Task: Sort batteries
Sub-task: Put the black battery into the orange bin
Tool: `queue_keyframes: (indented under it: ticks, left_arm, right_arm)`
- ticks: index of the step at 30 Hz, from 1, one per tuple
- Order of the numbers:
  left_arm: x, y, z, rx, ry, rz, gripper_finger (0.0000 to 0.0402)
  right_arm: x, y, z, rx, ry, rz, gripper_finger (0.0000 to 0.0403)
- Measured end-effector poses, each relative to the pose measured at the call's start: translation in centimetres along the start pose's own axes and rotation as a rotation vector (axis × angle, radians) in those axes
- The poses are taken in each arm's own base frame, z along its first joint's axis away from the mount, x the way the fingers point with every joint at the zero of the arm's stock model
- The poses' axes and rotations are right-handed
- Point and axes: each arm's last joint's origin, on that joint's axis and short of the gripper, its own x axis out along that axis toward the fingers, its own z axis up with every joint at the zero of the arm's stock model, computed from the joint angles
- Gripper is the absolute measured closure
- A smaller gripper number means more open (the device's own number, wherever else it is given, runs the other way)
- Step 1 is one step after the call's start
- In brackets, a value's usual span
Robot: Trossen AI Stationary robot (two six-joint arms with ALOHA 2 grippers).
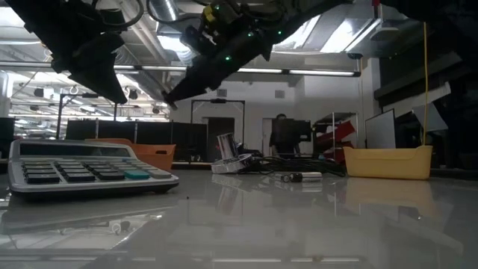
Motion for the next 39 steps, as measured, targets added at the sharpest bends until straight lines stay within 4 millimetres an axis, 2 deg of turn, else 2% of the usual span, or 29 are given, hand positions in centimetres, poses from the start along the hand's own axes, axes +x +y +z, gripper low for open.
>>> queue_keyframes:
  ticks: [3,10,13,23,29,35,37,39]
  left_arm:
    - [0.0,0.0,0.0,0.000,0.000,0.000,0.0325]
    - [0.0,0.0,0.0,0.001,0.001,0.001,0.0325]
    - [0.0,0.0,0.0,0.001,0.001,0.000,0.0325]
    - [0.0,-0.6,0.3,-0.009,-0.014,-0.052,0.0325]
    - [-0.1,-1.3,0.7,0.031,-0.041,-0.098,0.0325]
    - [-0.1,-1.3,0.6,0.016,-0.039,-0.097,0.0325]
    - [-0.1,-1.2,0.6,0.018,-0.038,-0.095,0.0325]
    - [-0.1,-1.2,0.6,0.019,-0.038,-0.094,0.0325]
  right_arm:
    - [0.9,-0.2,0.0,-0.014,-0.065,-0.030,0.0393]
    - [3.2,0.2,-1.3,-0.041,-0.127,0.021,0.0393]
    - [3.3,0.3,-1.6,-0.052,-0.120,0.040,0.0384]
    - [3.5,0.4,-1.9,-0.050,-0.107,0.050,0.0248]
    - [3.6,0.5,-2.1,-0.044,-0.068,0.029,0.0213]
    - [1.7,0.4,-2.3,0.025,0.145,-0.047,0.0221]
    - [0.7,1.1,-2.8,0.058,0.238,0.057,0.0229]
    - [-0.2,2.2,-3.2,0.121,0.301,0.236,0.0236]
